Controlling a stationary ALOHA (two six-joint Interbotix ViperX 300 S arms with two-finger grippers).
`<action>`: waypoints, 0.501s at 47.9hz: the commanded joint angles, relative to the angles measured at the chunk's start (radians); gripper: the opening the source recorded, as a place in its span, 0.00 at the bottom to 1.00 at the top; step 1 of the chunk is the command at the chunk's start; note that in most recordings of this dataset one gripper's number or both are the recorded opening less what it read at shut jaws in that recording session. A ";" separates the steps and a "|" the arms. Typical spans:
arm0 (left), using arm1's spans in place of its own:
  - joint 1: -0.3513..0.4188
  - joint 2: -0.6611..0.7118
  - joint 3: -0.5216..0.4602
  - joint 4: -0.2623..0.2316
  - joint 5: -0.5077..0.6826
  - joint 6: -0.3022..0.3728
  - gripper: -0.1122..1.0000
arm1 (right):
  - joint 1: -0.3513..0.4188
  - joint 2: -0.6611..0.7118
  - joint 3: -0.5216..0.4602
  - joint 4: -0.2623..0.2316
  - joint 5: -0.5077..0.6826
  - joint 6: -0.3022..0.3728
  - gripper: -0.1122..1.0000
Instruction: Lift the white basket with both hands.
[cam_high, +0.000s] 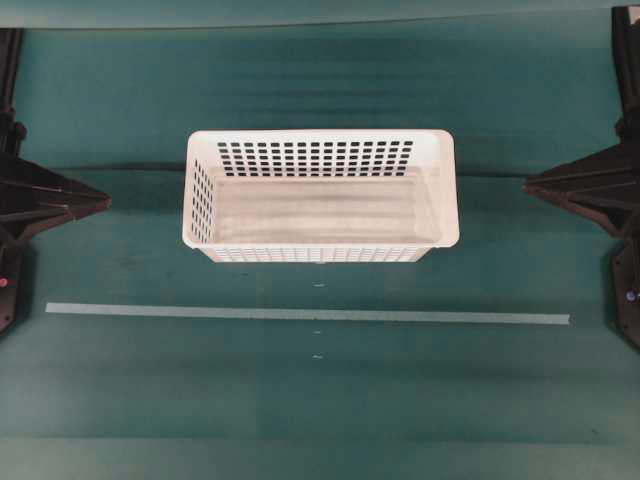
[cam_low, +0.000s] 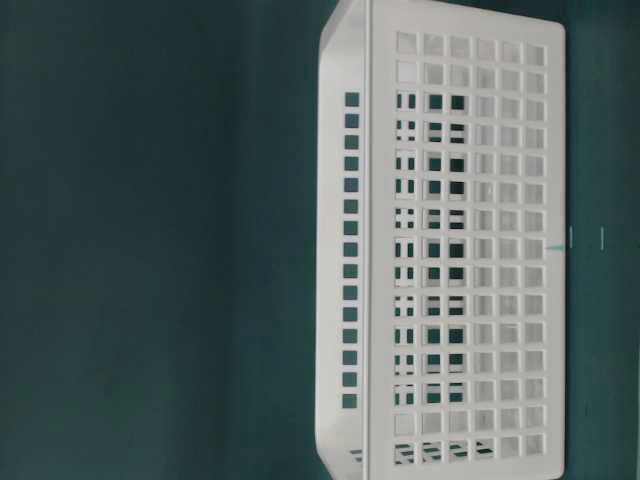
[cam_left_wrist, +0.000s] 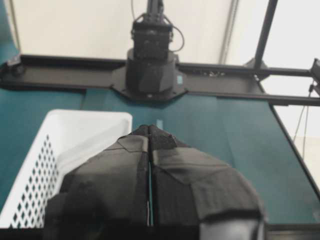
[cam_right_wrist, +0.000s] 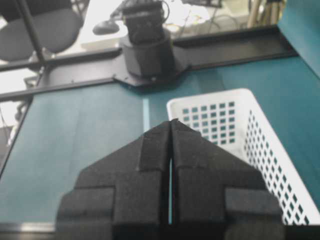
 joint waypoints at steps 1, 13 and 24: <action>0.000 0.006 -0.031 0.003 0.003 -0.002 0.06 | -0.003 0.002 -0.018 0.000 0.002 0.003 0.08; -0.002 0.011 -0.035 0.003 0.006 -0.002 0.06 | -0.003 0.003 -0.020 0.000 0.006 0.003 0.08; -0.002 0.011 -0.038 0.003 0.005 -0.012 0.06 | -0.005 0.008 -0.025 0.005 0.006 0.008 0.08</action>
